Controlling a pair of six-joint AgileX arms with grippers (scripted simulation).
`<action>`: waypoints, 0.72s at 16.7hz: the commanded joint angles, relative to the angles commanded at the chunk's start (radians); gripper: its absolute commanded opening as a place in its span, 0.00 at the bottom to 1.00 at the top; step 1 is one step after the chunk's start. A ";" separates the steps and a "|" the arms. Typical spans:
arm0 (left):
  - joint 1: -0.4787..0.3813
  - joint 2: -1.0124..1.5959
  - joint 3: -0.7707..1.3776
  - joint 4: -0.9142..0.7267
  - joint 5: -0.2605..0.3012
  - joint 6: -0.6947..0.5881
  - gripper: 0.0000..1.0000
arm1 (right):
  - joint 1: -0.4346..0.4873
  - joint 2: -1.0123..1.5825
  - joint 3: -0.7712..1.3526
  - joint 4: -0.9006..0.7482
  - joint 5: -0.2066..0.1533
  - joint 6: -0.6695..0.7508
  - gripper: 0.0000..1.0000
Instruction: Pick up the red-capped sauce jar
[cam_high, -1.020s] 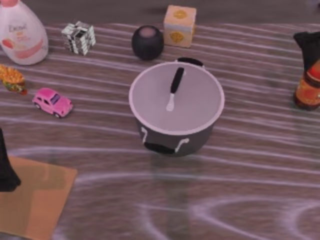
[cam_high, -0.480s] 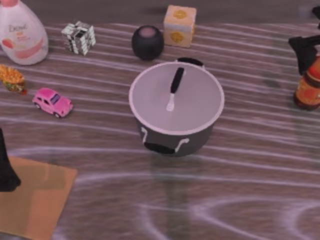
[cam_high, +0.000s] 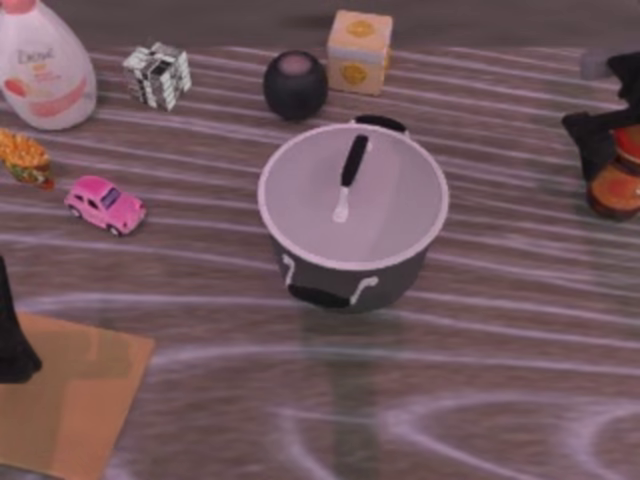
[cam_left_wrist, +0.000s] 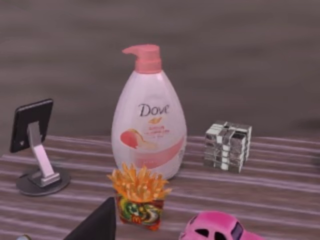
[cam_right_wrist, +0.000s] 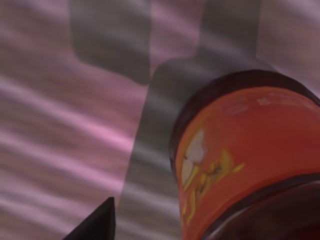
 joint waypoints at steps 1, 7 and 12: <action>0.000 0.000 0.000 0.000 0.000 0.000 1.00 | 0.000 0.000 -0.003 0.003 0.000 0.000 1.00; 0.000 0.000 0.000 0.000 0.000 0.000 1.00 | 0.000 0.000 -0.003 0.003 0.000 0.000 0.77; 0.000 0.000 0.000 0.000 0.000 0.000 1.00 | 0.000 0.000 -0.003 0.003 0.000 0.000 0.40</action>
